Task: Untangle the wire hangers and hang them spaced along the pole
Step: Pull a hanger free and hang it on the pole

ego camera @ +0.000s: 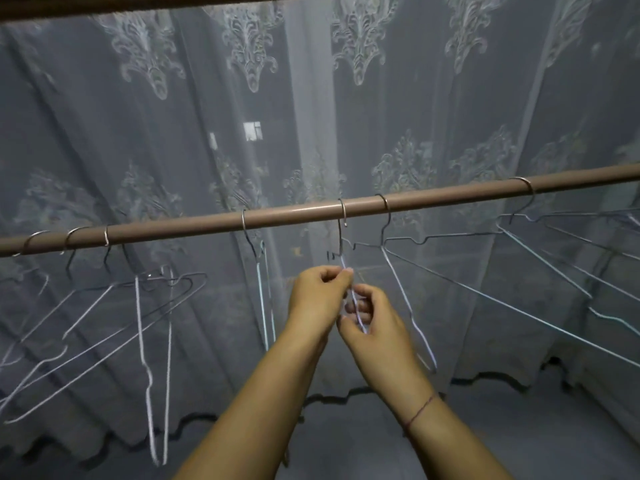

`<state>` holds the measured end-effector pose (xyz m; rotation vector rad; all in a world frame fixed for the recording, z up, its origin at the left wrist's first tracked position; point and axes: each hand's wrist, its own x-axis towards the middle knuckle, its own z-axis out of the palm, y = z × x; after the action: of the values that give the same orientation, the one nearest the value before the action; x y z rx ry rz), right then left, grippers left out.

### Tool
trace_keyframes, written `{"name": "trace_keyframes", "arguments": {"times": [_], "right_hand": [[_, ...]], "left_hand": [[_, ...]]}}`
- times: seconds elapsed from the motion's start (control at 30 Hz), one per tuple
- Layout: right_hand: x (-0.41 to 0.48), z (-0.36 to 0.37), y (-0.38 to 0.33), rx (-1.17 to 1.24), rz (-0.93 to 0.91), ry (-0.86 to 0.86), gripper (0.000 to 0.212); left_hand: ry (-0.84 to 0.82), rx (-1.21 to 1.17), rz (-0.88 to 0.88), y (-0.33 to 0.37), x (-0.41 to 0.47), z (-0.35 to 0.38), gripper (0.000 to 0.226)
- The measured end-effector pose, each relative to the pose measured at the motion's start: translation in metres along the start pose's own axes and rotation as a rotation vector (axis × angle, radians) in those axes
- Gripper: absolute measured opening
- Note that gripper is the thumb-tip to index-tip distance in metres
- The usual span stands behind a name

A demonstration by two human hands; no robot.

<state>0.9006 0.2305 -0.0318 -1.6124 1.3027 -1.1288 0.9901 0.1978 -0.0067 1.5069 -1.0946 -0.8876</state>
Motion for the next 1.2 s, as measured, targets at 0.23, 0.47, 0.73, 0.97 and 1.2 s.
{"name": "trace_keyframes", "arguments": {"times": [0.23, 0.47, 0.73, 0.97, 1.2], "right_hand": [[0.015, 0.011, -0.006, 0.063, -0.038, 0.081, 0.024], [0.048, 0.014, -0.023, 0.137, 0.016, 0.033, 0.026], [0.041, 0.007, 0.022, -0.06, 0.013, 0.106, 0.033], [0.036, 0.009, 0.032, -0.247, -0.072, -0.011, 0.041], [0.024, -0.015, 0.033, -0.406, -0.063, -0.074, 0.034]], "left_hand": [[-0.04, -0.077, -0.031, 0.001, 0.014, -0.001, 0.021], [0.046, -0.159, -0.094, 0.012, 0.044, -0.005, 0.014], [-0.002, -0.043, -0.236, -0.03, 0.037, -0.006, 0.017], [-0.065, 0.326, -0.116, -0.052, 0.019, -0.016, 0.031], [-0.056, 0.533, 0.029, -0.052, 0.012, -0.021, 0.037]]}}
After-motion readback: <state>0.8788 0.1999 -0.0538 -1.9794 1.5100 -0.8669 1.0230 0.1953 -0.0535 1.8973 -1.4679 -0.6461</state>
